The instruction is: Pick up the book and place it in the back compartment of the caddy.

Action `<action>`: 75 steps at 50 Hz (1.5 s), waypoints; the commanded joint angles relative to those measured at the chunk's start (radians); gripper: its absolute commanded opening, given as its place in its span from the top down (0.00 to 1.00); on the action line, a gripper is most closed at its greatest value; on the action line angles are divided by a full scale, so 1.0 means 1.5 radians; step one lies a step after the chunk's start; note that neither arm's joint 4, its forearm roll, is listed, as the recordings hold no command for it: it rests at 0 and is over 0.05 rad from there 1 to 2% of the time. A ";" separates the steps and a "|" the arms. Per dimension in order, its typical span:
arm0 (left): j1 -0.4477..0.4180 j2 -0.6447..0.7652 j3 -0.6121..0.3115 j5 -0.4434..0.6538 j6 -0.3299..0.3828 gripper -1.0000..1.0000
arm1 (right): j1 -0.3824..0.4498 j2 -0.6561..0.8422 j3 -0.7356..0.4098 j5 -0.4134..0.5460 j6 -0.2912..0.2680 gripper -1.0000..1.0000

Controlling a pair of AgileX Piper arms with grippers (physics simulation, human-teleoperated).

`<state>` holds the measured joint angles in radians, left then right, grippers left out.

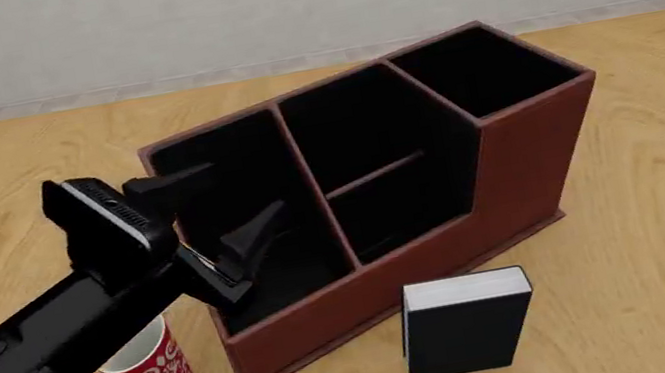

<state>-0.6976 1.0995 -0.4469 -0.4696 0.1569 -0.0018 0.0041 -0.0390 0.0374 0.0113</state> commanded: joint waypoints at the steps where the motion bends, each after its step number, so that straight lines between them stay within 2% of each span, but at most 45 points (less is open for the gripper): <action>1: -0.045 0.058 0.000 -0.045 0.002 0.00 | 0.000 0.001 0.000 0.002 0.005 0.00; 5: -0.074 0.066 0.002 -0.050 0.011 0.00 | 0.000 0.000 0.002 -0.004 -0.004 0.00; 9: -0.085 0.057 0.003 -0.050 0.016 0.00 | 0.000 0.001 0.002 0.000 0.005 0.00; 19: -0.139 0.051 -0.009 -0.022 0.015 0.00 | 0.000 -0.001 -0.001 0.001 -0.002 0.00; 24: -0.150 0.070 -0.021 -0.010 -0.014 0.00 | 0.000 0.000 0.001 0.001 0.005 0.00; 28: -0.179 0.102 -0.032 -0.001 -0.005 0.00 | 0.000 -0.001 0.000 -0.001 -0.003 0.00; 32: -0.203 0.124 -0.043 0.016 0.010 0.00 | 0.000 0.001 0.003 -0.002 0.004 0.00; 35: -0.215 0.127 -0.054 0.037 -0.005 0.00 | 0.001 -0.001 0.000 -0.001 -0.002 0.00; 38: -0.229 0.140 -0.063 0.051 0.008 0.00 | 0.000 0.000 0.001 -0.001 0.000 0.00; 43: -0.226 0.165 -0.082 0.078 0.003 0.00 | 0.001 0.000 0.003 -0.004 -0.002 0.00; 45: -0.226 0.181 -0.087 0.082 0.021 0.00 | 0.000 0.000 -0.001 0.001 -0.001 0.00; 50: -0.224 0.180 -0.089 0.086 0.009 0.00 | 0.000 0.000 0.001 -0.001 0.001 0.00; 59: -0.229 0.196 -0.069 0.054 0.013 0.00 | 0.001 0.000 0.000 -0.001 -0.003 0.00; 75: -0.228 0.227 -0.069 0.036 0.015 0.00 | 0.001 0.000 0.001 -0.002 -0.002 0.00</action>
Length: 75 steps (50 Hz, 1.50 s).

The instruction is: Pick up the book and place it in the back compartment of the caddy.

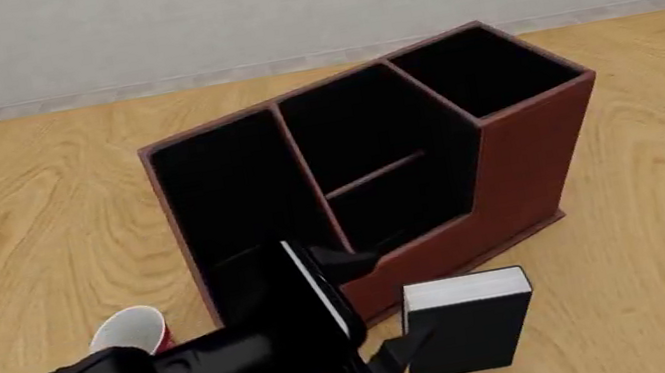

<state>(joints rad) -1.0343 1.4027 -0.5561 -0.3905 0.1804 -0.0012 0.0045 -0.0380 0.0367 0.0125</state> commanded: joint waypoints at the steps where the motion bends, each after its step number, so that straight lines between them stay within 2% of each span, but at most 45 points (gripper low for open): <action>1: -0.004 0.025 0.004 -0.018 0.000 0.00 | 0.000 0.000 0.001 -0.002 -0.003 0.00; 10: -0.010 0.077 0.019 -0.070 -0.010 0.00 | 0.000 -0.001 -0.001 0.000 -0.002 0.00; 49: 0.012 0.177 -0.015 -0.102 -0.005 0.00 | 0.000 0.000 0.000 0.001 0.002 0.00; 65: 0.005 0.184 -0.026 -0.100 -0.003 0.00 | 0.000 0.001 0.002 -0.002 0.000 0.00; 67: 0.007 0.168 -0.018 -0.107 0.009 0.00 | 0.000 0.002 0.003 -0.004 0.002 0.00; 75: -0.006 0.133 -0.014 -0.091 0.004 0.00 | 0.000 0.002 0.003 -0.004 0.002 0.00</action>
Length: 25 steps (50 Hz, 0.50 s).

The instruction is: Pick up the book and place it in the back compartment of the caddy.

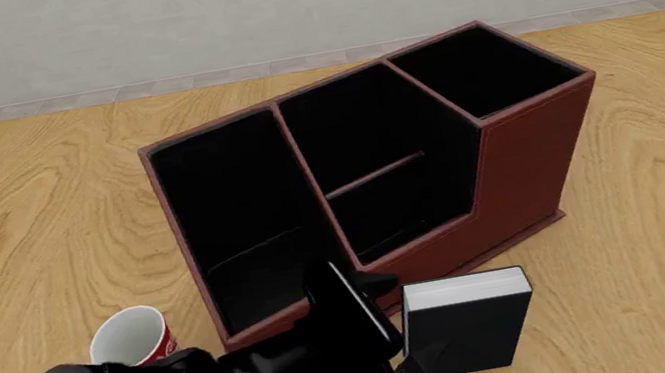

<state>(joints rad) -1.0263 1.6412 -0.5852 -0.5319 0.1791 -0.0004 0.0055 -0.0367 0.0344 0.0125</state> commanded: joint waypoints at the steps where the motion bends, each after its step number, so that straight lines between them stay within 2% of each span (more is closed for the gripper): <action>1: -0.011 -0.025 0.006 0.002 0.004 0.00 | 0.000 0.001 0.001 -0.001 0.001 0.00; 7: -0.008 -0.039 0.008 0.008 -0.015 0.00 | 0.000 0.000 -0.002 0.003 0.001 0.00; 8: -0.009 -0.038 0.010 0.005 -0.015 1.00 | 0.000 0.000 -0.003 0.004 0.001 0.00; 25: 0.002 -0.076 0.026 0.004 -0.015 1.00 | 0.000 -0.001 -0.002 0.003 0.000 0.00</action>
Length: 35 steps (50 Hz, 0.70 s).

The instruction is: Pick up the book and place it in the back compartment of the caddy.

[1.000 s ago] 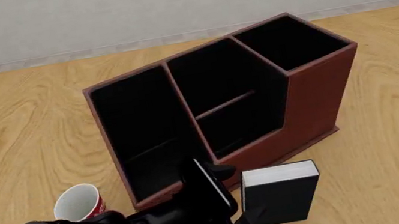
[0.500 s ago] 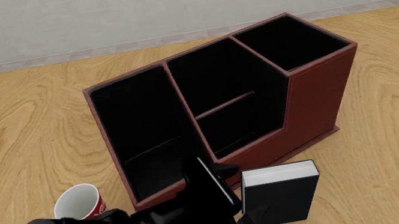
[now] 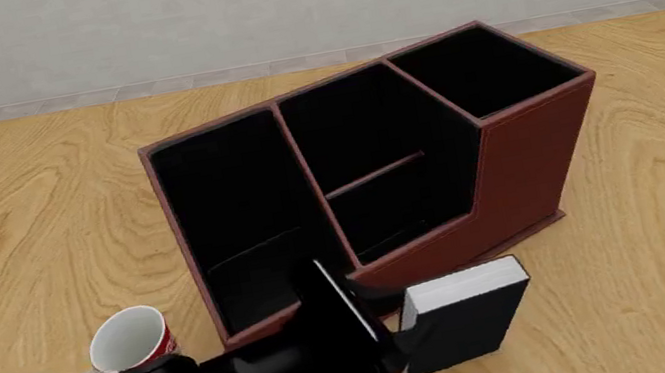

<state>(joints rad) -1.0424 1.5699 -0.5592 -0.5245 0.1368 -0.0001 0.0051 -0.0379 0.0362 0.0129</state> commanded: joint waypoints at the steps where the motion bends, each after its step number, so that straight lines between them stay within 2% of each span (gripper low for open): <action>1: 0.014 -0.028 0.010 -0.004 0.013 1.00 | 0.000 -0.001 -0.002 0.002 0.000 0.00; 10: 0.021 -0.074 0.018 0.013 0.011 1.00 | 0.000 0.000 0.000 -0.001 -0.001 0.00; 12: 0.025 -0.096 0.020 0.023 -0.003 1.00 | 0.000 -0.001 -0.002 0.002 0.000 0.00; 35: 0.035 -0.189 0.008 0.084 0.013 1.00 | 0.000 -0.001 -0.002 0.003 0.000 0.00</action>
<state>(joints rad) -1.0020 1.3593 -0.5244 -0.4395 0.1310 0.0004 0.0048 -0.0376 0.0362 0.0131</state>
